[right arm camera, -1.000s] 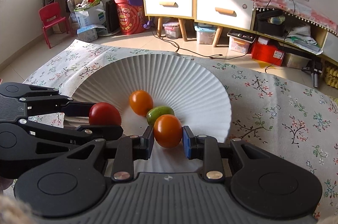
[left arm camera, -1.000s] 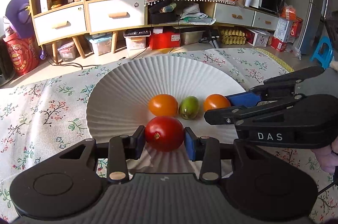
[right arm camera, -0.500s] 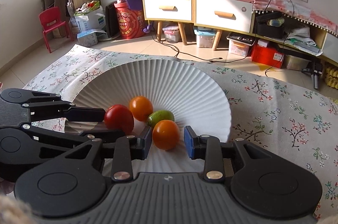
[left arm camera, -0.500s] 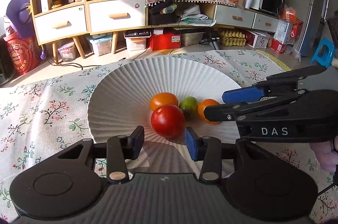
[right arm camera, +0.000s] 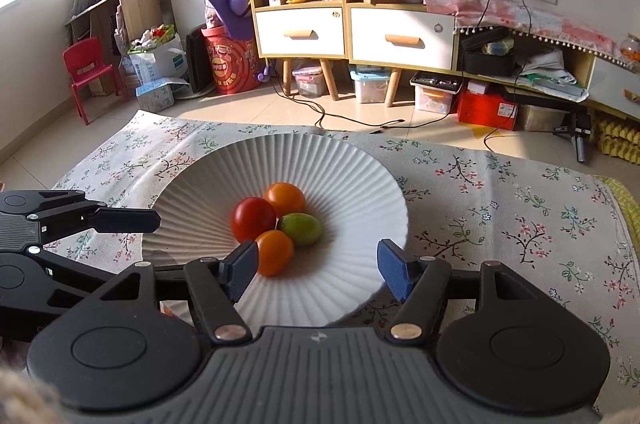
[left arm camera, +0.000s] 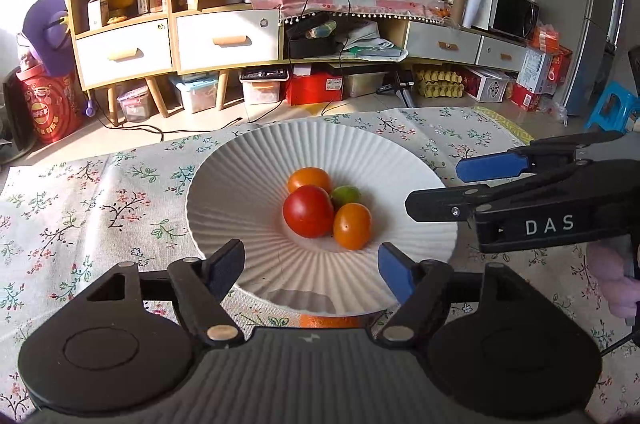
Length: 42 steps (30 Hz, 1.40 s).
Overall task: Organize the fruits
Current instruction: 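Withdraw both tools from the bowl toward the remaining fruits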
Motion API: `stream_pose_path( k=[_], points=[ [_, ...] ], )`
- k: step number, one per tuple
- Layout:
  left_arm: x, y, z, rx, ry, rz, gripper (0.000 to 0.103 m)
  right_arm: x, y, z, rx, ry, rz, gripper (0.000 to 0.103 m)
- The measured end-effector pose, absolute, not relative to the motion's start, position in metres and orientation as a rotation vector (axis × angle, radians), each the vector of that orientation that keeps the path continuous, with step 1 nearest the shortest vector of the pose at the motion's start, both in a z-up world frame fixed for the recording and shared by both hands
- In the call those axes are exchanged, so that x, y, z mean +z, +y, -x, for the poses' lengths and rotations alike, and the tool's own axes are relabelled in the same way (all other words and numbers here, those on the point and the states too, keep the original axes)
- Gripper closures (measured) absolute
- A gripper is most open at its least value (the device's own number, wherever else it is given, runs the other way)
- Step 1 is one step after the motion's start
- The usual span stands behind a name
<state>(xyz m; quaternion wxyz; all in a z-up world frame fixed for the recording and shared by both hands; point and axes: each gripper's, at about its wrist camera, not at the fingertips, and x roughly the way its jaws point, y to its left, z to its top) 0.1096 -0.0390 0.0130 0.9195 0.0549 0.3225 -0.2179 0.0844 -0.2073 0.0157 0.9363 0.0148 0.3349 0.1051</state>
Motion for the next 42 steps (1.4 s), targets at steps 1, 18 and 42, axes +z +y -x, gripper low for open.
stream_pose_path(
  k=[1, 18, 42],
  points=[
    [0.015, -0.038, -0.106, -0.448, 0.658, -0.110, 0.024, 0.017, -0.208, -0.082, 0.213, 0.682, -0.035, 0.036],
    [0.024, -0.016, -0.058, -0.412, 0.686, -0.087, 0.004, 0.027, -0.202, -0.037, 0.218, 0.724, -0.087, 0.012],
    [-0.016, 0.023, -0.017, -0.381, 0.709, -0.041, 0.004, -0.009, -0.196, 0.013, 0.277, 0.764, -0.060, 0.002]
  ],
)
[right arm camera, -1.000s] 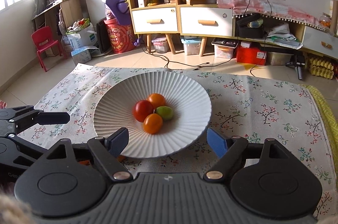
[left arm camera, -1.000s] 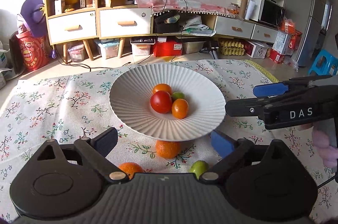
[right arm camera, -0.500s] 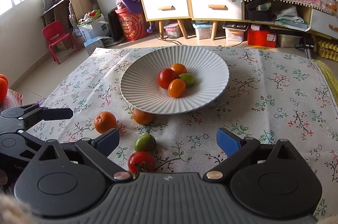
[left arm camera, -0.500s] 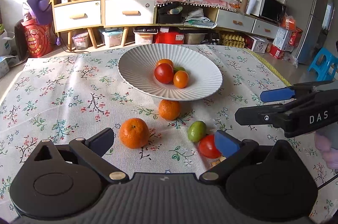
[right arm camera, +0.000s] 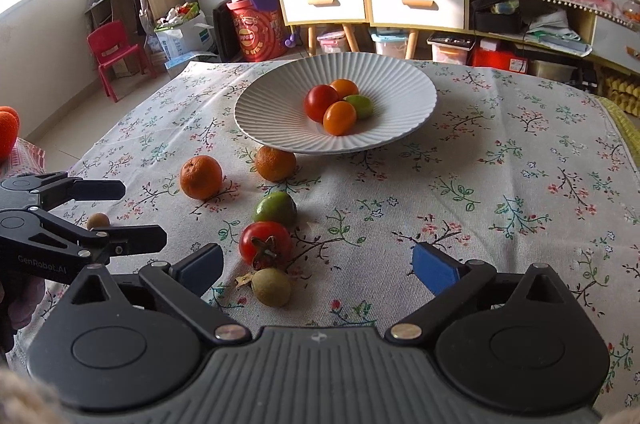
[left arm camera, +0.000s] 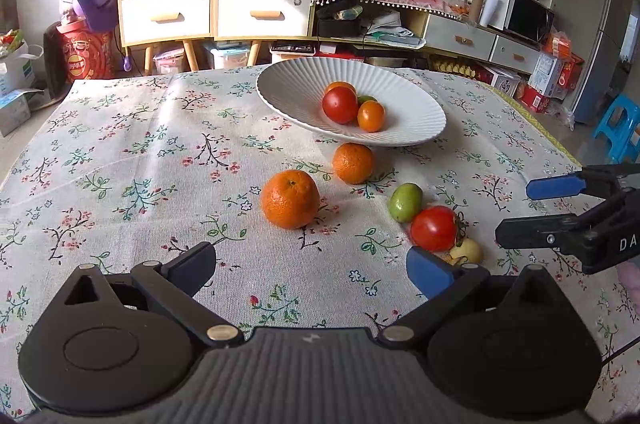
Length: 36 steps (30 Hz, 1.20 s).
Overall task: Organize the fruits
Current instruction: 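Withdraw both tools from the bowl toward the remaining fruits, then grasp the orange with the left tool while the right tool grasps the kiwi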
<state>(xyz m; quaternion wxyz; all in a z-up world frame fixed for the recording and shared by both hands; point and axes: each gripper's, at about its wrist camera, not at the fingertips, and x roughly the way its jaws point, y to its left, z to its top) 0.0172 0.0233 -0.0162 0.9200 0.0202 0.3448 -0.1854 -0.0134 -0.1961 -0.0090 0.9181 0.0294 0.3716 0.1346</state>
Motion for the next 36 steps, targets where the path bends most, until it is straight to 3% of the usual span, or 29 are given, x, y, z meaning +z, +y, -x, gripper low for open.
stream_pose_path(
  k=[19, 27, 36],
  points=[
    [-0.048, 0.030, -0.013, -0.371, 0.681, -0.101, 0.004, -0.030, -0.182, 0.031, 0.329, 0.758, -0.005, 0.003],
    [-0.049, 0.021, -0.028, -0.367, 0.648, -0.102, 0.006, -0.033, -0.177, 0.030, 0.340, 0.737, 0.024, 0.024],
    [-0.043, 0.017, -0.051, -0.334, 0.630, -0.065, 0.026, -0.031, -0.169, 0.030, 0.363, 0.701, 0.085, 0.053]
  ],
)
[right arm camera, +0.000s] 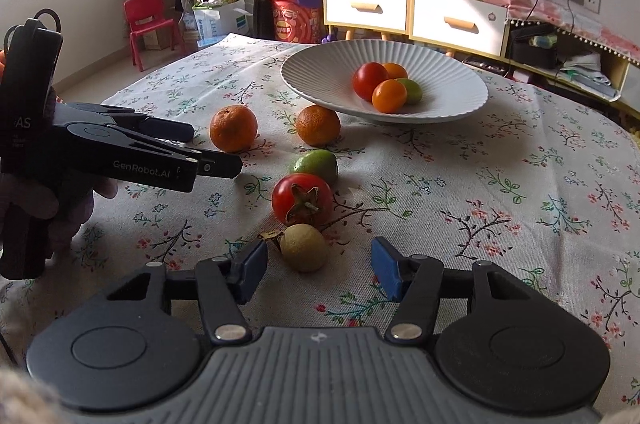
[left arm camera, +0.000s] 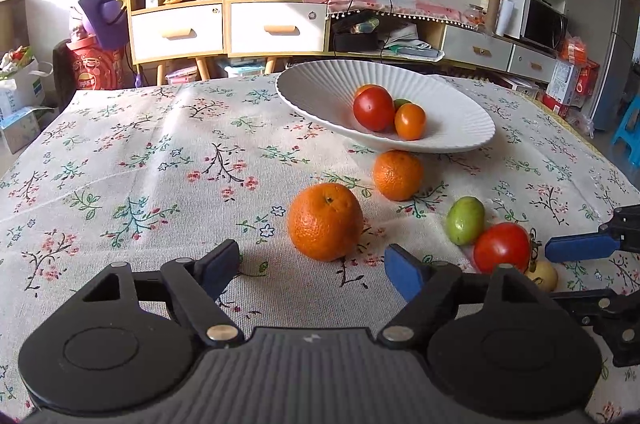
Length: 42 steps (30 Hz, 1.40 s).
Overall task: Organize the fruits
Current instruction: 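Grasp the orange with the left tool while the right tool grasps the kiwi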
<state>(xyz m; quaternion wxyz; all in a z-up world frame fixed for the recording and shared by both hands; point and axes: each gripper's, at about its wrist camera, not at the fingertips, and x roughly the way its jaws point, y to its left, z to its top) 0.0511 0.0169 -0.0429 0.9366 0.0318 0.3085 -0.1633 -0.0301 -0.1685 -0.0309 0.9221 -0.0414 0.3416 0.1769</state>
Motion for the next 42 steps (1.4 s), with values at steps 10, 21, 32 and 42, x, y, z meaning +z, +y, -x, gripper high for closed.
stream_pose_path(
  k=[10, 21, 32, 42],
  points=[
    [-0.036, 0.013, -0.058, -0.357, 0.633, -0.057, 0.060, -0.029, -0.162, 0.029, 0.405, 0.716, 0.093, 0.080],
    [-0.033, 0.012, -0.057, -0.367, 0.657, -0.065, 0.064, -0.024, -0.160, 0.029, 0.414, 0.727, 0.082, 0.081],
    [-0.030, 0.015, -0.051, -0.380, 0.665, -0.045, 0.065, -0.015, -0.164, 0.029, 0.423, 0.709, 0.042, 0.081],
    [-0.024, 0.015, -0.048, -0.397, 0.658, -0.019, 0.065, -0.006, -0.167, 0.025, 0.425, 0.686, 0.004, 0.081]
  ],
)
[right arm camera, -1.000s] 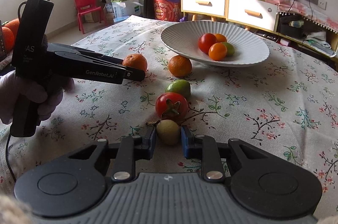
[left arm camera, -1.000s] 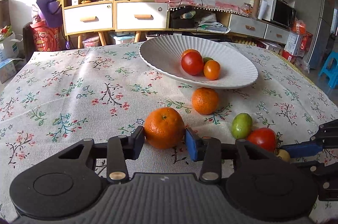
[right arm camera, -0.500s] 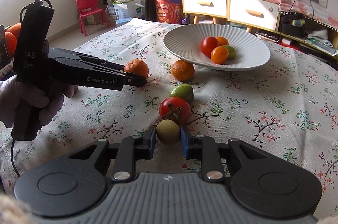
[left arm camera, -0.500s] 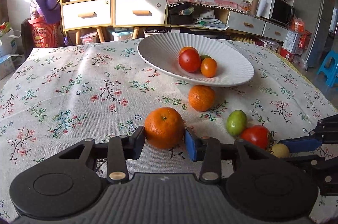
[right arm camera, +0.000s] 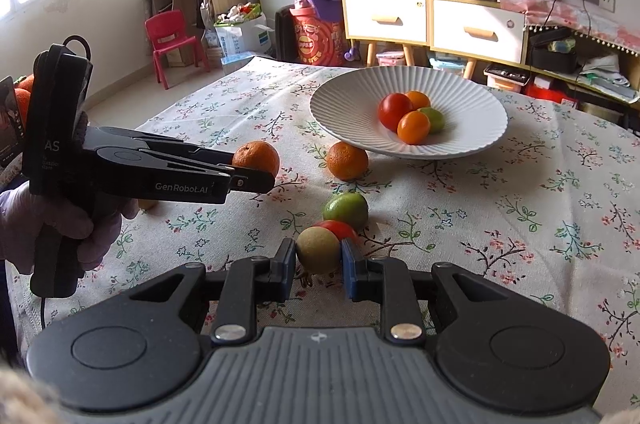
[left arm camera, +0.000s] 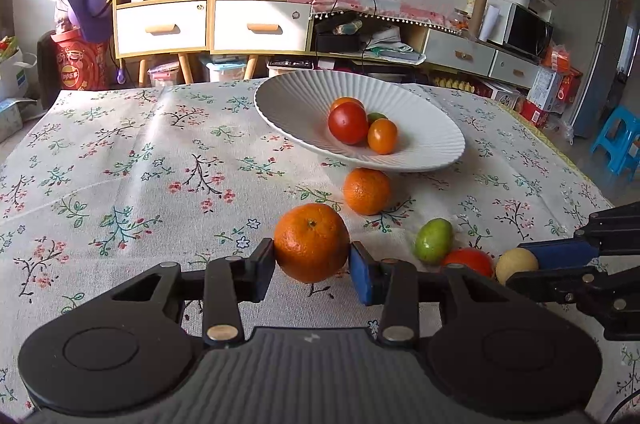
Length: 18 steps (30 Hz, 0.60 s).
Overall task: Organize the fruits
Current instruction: 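Grasp the orange with the left tool while the right tool grasps the kiwi, then carry the orange and kiwi over the white bowl and open both tools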
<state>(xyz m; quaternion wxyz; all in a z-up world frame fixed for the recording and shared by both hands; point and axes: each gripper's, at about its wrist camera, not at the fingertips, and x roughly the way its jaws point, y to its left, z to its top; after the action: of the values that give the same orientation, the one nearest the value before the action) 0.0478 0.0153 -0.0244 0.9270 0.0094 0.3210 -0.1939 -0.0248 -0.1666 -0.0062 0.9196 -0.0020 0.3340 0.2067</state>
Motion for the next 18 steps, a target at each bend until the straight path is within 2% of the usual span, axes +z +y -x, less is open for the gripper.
stream_pose_path(
  k=[18],
  points=[
    [-0.001, 0.004, -0.053, -0.418, 0.632, 0.024, 0.065, 0.009, -0.182, -0.009, 0.336, 0.645, -0.079, 0.081]
  ],
)
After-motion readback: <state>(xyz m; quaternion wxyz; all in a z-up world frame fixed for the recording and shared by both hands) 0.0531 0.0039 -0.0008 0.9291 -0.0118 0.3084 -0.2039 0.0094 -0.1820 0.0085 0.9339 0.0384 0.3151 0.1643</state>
